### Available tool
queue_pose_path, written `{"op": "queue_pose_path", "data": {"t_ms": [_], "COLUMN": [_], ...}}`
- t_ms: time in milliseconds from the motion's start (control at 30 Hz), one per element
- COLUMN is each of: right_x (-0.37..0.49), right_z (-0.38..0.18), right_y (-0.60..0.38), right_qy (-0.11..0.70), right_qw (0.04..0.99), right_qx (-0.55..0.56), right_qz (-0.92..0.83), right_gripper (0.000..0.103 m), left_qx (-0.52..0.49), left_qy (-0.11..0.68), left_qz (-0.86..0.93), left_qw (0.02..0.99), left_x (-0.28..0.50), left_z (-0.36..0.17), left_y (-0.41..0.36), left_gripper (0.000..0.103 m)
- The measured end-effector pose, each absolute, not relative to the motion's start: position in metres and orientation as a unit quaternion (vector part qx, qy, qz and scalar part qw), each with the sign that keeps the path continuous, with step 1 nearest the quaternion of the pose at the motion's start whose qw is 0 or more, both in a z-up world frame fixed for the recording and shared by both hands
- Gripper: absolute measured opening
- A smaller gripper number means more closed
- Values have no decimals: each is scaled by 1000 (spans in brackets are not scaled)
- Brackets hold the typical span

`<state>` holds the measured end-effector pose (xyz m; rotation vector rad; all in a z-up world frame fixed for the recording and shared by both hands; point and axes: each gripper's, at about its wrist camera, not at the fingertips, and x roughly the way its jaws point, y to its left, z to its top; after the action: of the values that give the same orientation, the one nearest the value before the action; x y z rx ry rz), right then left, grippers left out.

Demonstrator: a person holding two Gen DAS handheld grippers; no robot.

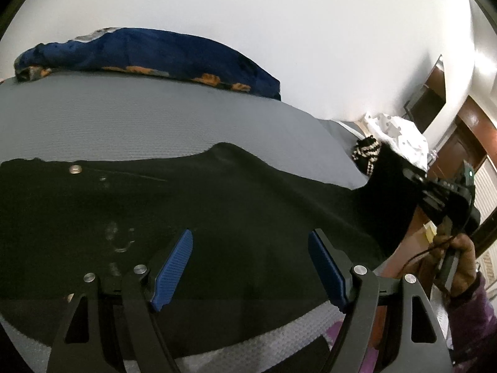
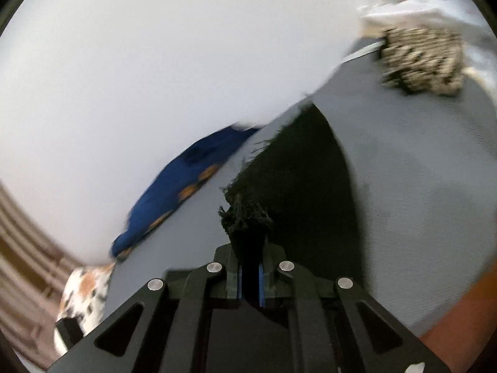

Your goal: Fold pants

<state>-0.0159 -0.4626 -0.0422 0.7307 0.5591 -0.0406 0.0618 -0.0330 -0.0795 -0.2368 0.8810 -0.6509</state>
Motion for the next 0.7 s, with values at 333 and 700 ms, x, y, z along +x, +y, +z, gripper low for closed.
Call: {"op": "queue_pose_path", "data": {"t_ms": [333,700], "right_x": [45,35], "right_z": [-107,-114], "right_y": [-310,-284], "right_qy": [389,408], "right_qw": [866,871], "right_qx": [300,255], "right_qz": [90,102], "right_gripper": [8,9], "left_qx": [-146,-156], "left_qy": [416,421], "left_qz": [-289,-291], "left_qw": [850,845], "left_x": [59,58], "left_z": [-85,-92], "left_y": [7,12], "left_gripper": [77,77]}}
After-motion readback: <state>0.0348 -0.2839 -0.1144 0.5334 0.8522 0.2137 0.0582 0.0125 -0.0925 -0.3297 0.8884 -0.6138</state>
